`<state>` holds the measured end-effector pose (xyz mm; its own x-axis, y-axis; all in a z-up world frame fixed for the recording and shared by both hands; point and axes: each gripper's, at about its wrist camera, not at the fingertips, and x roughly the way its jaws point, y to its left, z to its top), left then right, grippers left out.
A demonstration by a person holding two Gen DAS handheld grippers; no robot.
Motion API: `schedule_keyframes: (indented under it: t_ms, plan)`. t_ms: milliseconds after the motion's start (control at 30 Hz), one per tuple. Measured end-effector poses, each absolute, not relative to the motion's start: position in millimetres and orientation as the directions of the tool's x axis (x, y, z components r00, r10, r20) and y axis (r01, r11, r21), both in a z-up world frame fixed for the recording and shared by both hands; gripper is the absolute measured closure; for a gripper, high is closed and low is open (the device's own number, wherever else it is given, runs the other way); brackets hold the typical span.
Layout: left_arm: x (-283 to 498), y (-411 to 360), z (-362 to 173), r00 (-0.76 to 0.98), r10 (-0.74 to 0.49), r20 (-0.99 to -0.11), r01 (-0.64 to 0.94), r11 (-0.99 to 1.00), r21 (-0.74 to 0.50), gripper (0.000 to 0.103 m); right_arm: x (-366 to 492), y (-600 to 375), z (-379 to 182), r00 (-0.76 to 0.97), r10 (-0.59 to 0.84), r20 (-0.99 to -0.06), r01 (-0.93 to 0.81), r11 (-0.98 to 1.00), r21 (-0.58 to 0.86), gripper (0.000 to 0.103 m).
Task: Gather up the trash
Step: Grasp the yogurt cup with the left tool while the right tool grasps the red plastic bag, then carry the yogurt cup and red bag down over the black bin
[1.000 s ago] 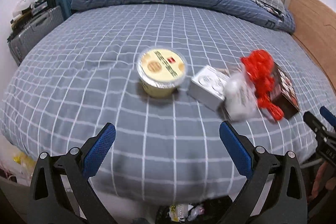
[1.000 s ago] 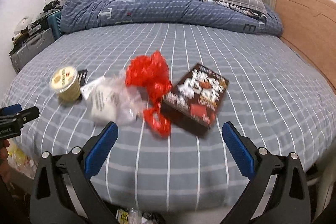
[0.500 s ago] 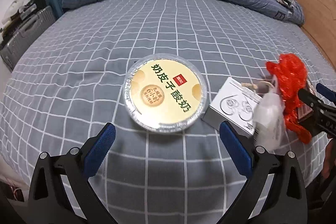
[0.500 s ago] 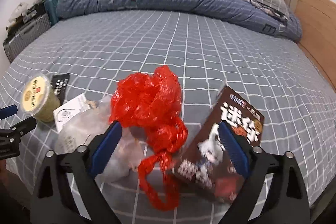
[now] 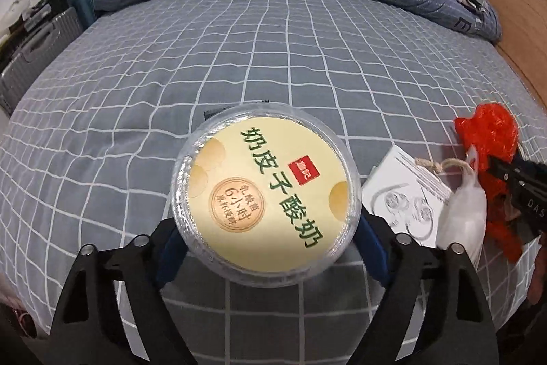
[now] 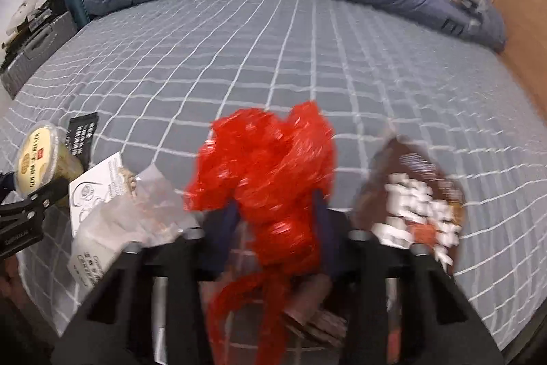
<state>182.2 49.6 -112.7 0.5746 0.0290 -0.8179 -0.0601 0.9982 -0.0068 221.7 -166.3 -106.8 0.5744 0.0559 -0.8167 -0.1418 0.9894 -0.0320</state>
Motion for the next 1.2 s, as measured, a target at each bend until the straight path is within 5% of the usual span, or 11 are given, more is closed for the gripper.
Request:
schedule_keyframes:
  t_ms: [1200]
  plan:
    - [127.4, 30.0, -54.7, 0.660, -0.003, -0.752, -0.050, 0.998, -0.048, 0.023, 150.5, -163.5, -38.6, 0.725, 0.161, -0.670, -0.177, 0.983, 0.045, 0.078]
